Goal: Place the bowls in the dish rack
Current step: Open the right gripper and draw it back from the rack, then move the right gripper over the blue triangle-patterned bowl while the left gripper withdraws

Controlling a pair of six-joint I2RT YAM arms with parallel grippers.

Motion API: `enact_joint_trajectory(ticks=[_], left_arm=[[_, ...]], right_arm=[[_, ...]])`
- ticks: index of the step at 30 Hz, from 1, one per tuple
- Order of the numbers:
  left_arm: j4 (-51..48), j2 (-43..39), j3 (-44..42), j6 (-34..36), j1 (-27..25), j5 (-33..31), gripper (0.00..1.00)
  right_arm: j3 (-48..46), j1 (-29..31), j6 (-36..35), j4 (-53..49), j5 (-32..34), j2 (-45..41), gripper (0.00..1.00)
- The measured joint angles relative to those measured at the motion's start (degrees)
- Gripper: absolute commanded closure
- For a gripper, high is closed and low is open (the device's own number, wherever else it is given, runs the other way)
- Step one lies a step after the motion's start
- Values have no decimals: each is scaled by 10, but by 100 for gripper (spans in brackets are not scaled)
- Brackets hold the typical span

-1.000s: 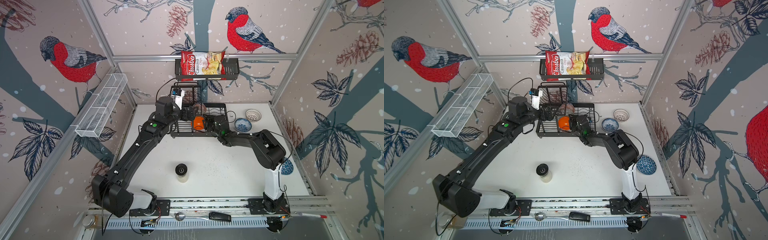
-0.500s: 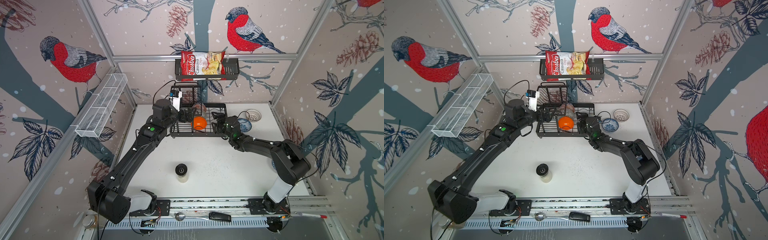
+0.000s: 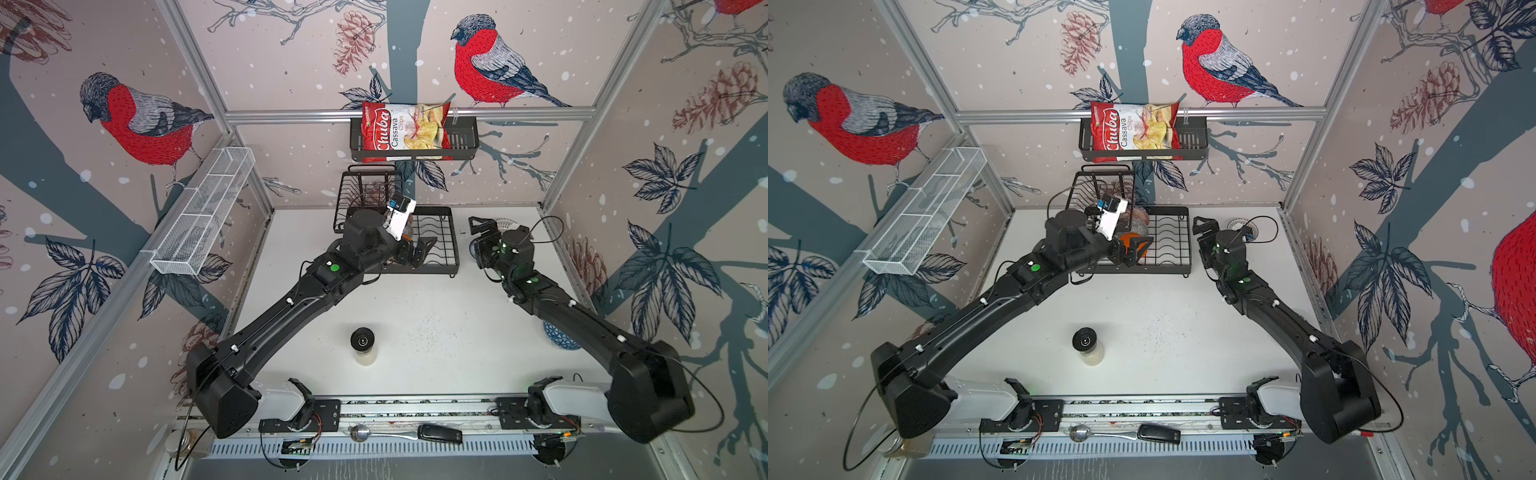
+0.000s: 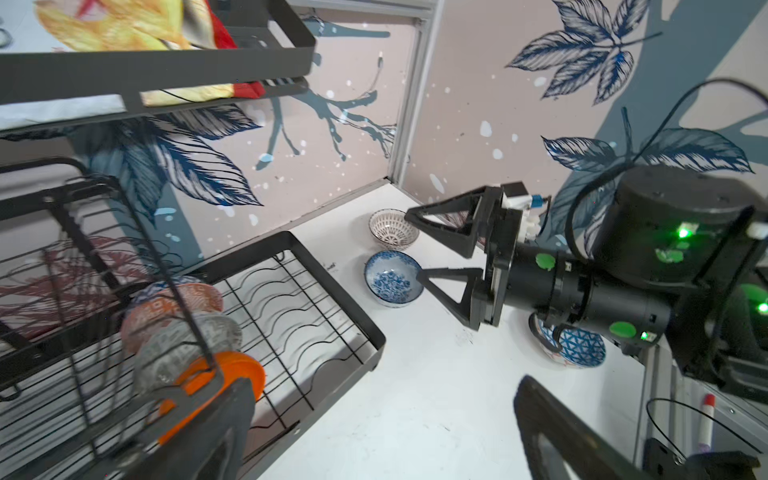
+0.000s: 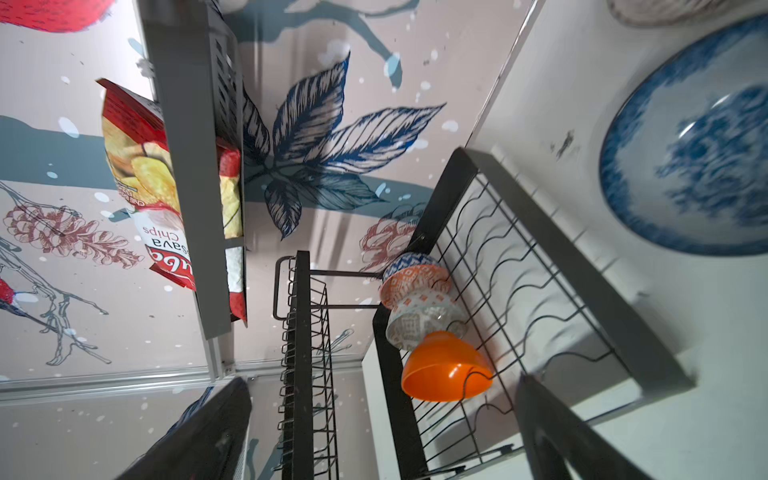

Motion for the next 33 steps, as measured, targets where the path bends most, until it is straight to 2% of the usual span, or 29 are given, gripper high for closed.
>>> enact_joint_trajectory(ticks=[4,9,17,26,33], left_arm=[[0,23,-3,-1,-59,-8,2],[1,47,-4,-3,-115,-18,2],[6,57,-4,-19,-163,-33,2],[18,51,-41,-44,-187,-47,2],[29,81,-30,-52,-216,-61,3]], right_arm=[[16,-10,-52,-100,71,-52,0],[32,-17,-86,-237,174,-61,0],[-35,-27,-69,-369,274,-96,1],[-122,-117,-87,-397,276,-172,0],[-193,-242,-143,-359,195,-198,0]])
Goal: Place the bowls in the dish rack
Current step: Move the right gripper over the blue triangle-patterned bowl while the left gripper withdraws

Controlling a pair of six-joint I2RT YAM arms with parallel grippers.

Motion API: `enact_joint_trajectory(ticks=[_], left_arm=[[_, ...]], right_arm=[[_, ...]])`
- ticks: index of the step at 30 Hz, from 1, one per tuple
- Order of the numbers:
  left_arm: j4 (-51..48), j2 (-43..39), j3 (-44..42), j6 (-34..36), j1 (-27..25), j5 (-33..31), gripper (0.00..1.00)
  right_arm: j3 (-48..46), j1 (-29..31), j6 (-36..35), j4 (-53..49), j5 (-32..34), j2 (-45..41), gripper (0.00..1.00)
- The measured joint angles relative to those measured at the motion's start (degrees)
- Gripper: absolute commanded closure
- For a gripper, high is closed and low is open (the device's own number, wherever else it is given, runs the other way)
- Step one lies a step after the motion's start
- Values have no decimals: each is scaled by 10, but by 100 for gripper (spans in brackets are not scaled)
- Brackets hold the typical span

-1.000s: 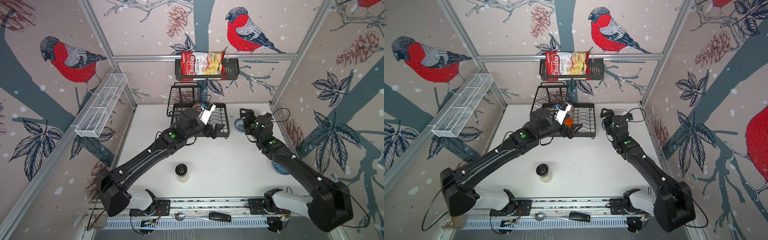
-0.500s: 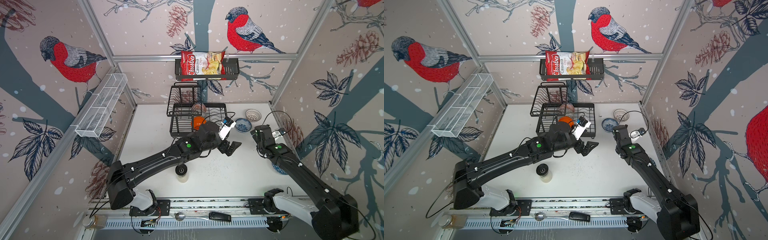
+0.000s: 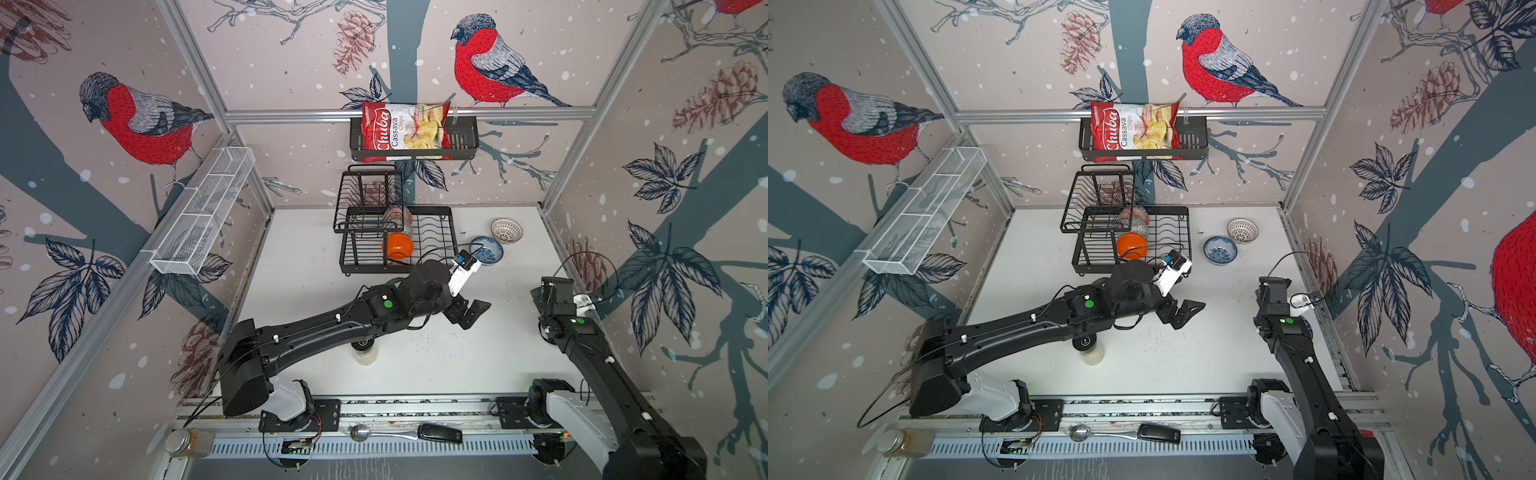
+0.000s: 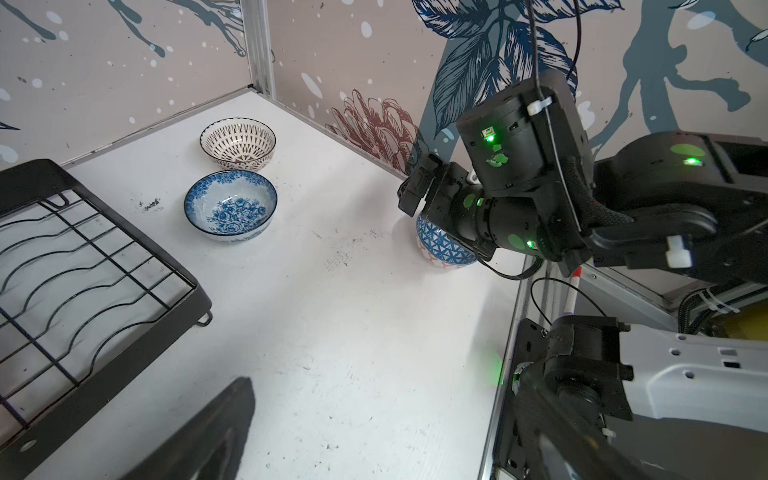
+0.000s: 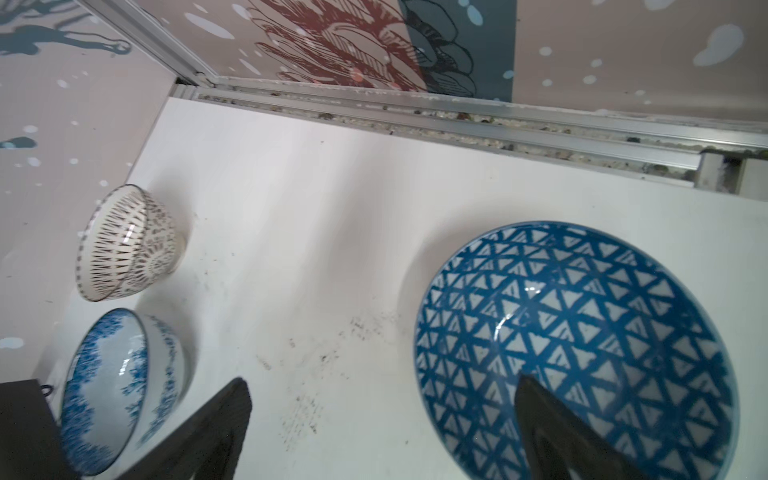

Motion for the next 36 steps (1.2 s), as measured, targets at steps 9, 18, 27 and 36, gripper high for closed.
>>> enact_joint_trajectory(ticks=[9,18,27,36], left_arm=[[6,21,4,-2,-9,-6,2],[7,18,-17,-17,-10,-31,2],[-3,47,-6,-28,-10,-47,2],[-3,33,-26,-33,-10,-68,2]], right_arm=[[-31,-44,-66,80,-82,47,1],[-29,-55,-93,112,-122,118,10],[-36,-63,-109,148,-163,134,31],[-57,-64,-138,193,-226,117,50]])
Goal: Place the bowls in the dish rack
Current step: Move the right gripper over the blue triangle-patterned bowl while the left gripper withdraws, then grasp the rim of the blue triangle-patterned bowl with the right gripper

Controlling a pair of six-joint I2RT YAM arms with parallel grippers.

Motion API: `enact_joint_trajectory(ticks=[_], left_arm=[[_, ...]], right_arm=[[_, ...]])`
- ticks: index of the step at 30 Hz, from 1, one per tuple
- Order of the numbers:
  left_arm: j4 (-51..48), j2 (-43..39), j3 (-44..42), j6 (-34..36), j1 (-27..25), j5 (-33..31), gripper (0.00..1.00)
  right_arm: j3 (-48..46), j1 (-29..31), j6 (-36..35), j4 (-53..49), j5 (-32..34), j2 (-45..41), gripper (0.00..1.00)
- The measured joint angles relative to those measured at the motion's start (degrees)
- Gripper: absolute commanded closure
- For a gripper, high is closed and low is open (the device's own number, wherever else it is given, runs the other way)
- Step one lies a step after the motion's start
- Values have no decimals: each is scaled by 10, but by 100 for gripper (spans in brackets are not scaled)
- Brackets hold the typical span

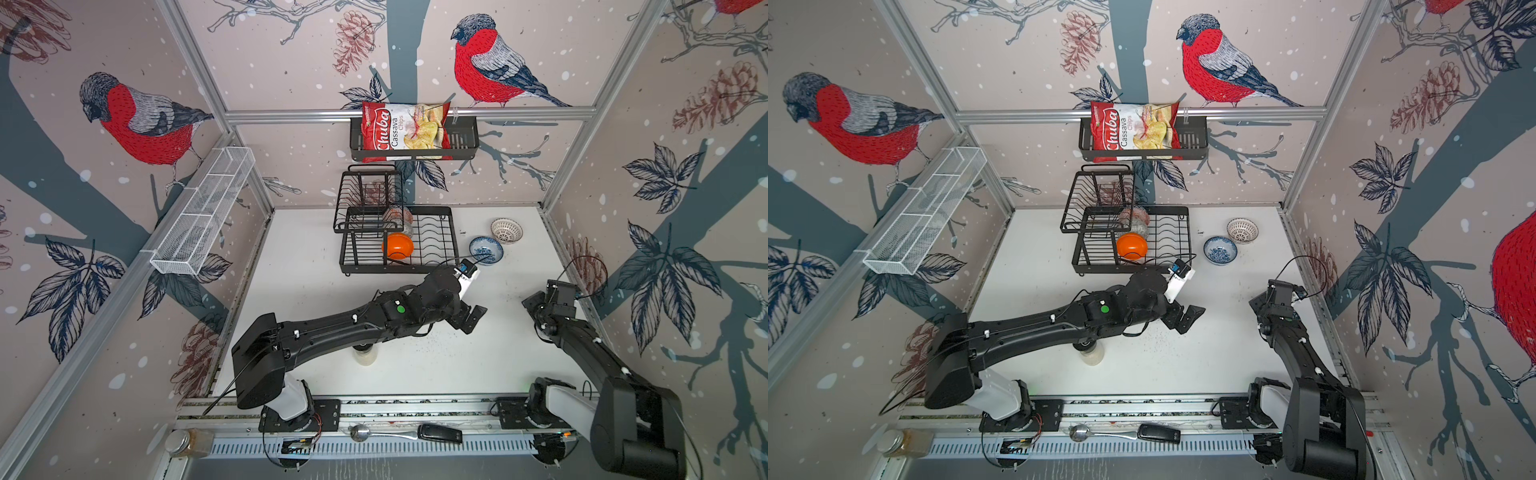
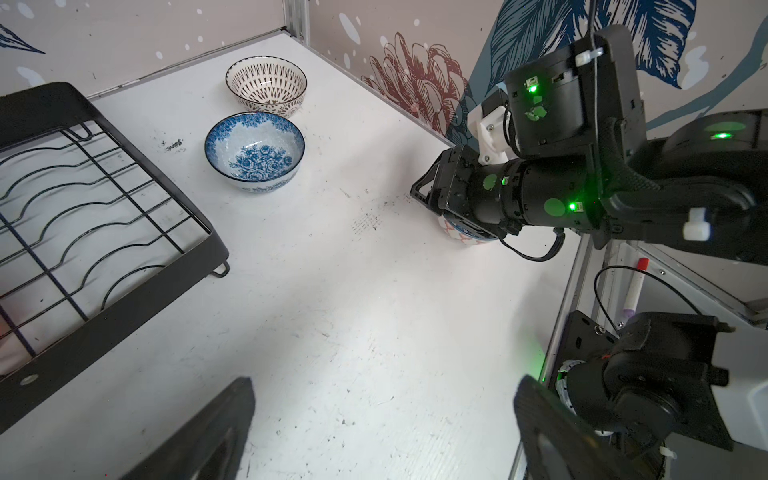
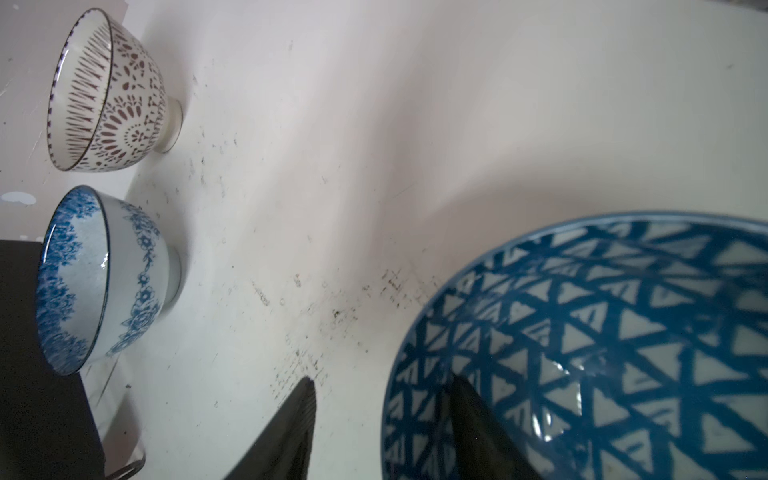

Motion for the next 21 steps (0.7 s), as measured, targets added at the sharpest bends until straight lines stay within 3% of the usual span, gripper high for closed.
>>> enact_joint_trajectory(ticks=[8,21], left_arm=[[0,-12,-23,-24,0,-30,2],[0,-42,-56,-43,0,-55,2]], right_arm=[[1,17,-17,15,-28,18,59],[33,125,-32,23,-16,66,67]])
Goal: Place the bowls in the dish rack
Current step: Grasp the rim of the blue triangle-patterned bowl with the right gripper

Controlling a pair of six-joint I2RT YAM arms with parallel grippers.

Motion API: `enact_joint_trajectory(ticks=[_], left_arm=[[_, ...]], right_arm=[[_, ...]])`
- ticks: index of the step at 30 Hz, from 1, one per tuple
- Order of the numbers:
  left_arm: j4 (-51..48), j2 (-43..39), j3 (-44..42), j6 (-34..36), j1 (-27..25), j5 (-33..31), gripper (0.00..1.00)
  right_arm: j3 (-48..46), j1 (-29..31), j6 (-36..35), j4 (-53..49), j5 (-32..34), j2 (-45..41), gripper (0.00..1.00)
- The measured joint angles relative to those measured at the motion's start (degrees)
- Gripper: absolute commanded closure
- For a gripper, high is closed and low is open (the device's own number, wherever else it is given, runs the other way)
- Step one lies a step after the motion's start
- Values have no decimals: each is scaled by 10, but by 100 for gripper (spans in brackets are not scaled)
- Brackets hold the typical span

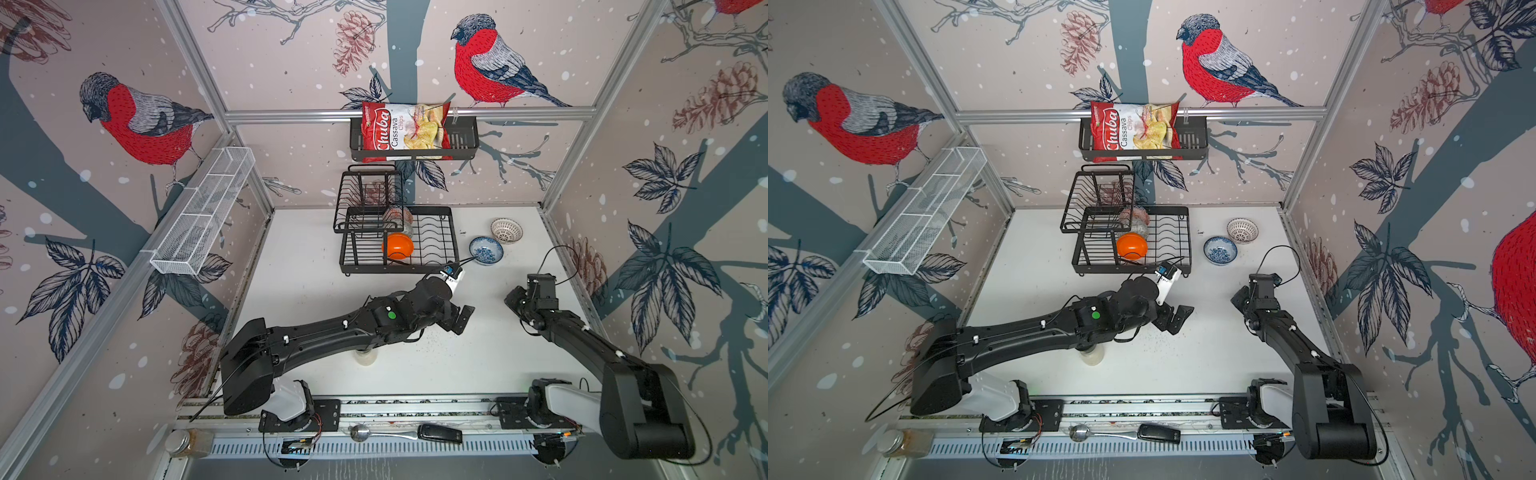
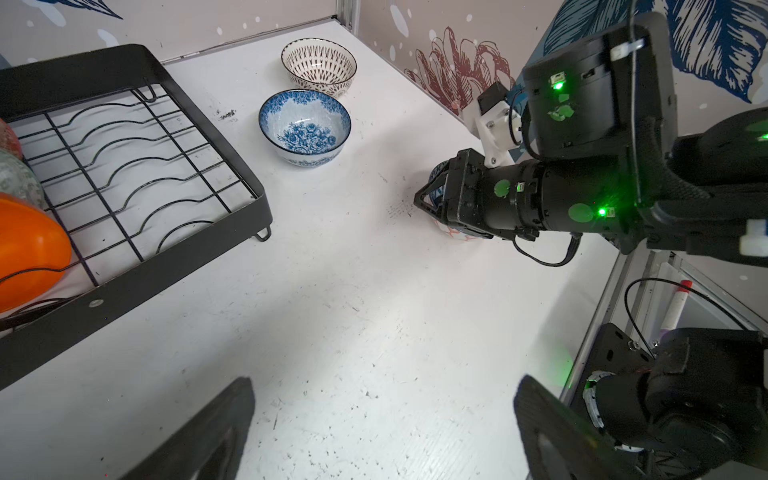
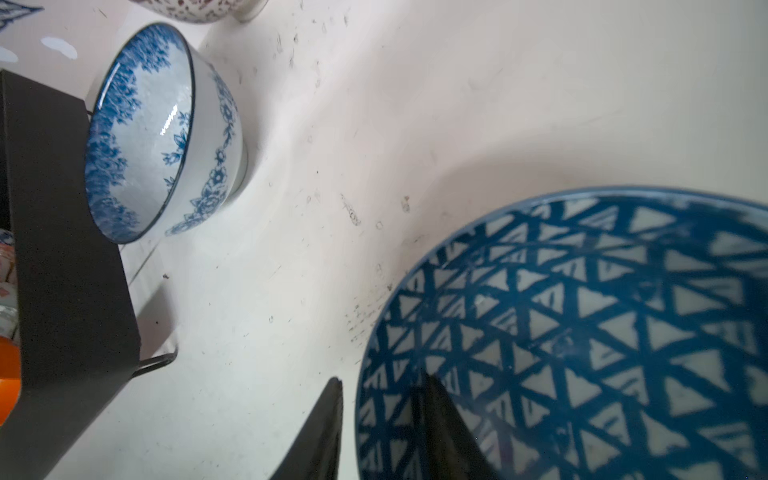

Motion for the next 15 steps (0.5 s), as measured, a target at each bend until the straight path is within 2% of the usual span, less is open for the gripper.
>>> enact_joint_trajectory(ticks=[8,15], left_arm=[[-2,-24,-18,-15,6,-20,2],[-2,-68,-50,-43,30,-31,2]], right_arm=[[62,130,5,9,10,71,67],[155,250,18,11,25,165,67]])
